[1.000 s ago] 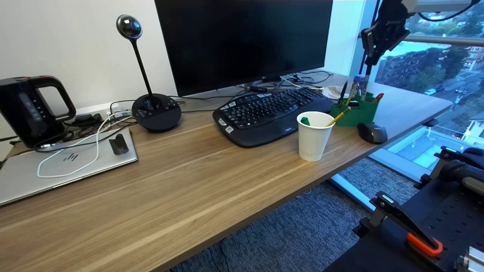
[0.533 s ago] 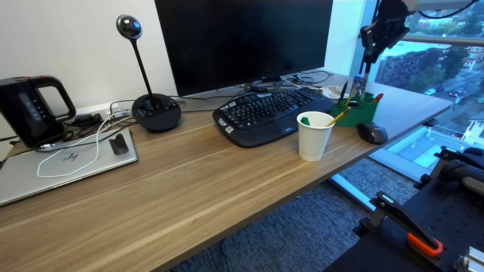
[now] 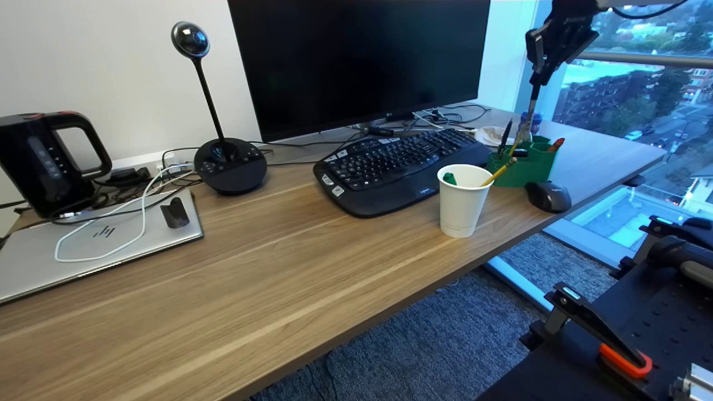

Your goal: Move the mouse slightly to the right on the desk, then pick a marker from the rack and put it on the desk

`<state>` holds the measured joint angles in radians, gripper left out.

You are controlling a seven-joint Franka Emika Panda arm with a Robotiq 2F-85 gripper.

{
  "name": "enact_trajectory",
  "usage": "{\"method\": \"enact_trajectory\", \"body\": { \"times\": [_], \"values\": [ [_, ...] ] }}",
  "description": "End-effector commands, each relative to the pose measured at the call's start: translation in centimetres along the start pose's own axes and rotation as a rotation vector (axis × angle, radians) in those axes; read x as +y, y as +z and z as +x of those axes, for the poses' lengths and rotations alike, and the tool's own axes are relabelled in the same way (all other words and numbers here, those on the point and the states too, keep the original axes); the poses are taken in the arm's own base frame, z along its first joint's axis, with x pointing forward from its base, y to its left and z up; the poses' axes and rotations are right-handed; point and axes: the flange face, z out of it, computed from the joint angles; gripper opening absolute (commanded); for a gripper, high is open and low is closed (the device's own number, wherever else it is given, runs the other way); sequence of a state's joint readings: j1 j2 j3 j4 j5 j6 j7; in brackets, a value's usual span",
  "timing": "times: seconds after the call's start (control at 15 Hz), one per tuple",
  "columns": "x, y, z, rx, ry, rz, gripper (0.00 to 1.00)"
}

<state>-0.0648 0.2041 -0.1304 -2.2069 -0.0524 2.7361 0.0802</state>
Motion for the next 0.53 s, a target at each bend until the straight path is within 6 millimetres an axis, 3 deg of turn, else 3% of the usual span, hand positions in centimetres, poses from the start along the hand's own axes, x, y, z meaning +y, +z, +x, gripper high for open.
{"method": "enact_trajectory", "body": {
  "times": [0.0,0.27,0.47],
  "values": [
    [-1.4,-2.0,-1.1,0.035,-0.014,0.019,0.04],
    [-3.3,-2.0,-2.8,0.010,-0.041,0.040,0.04],
    [-4.4,-0.8,-4.3,-0.018,-0.054,0.034,0.04]
  ]
}}
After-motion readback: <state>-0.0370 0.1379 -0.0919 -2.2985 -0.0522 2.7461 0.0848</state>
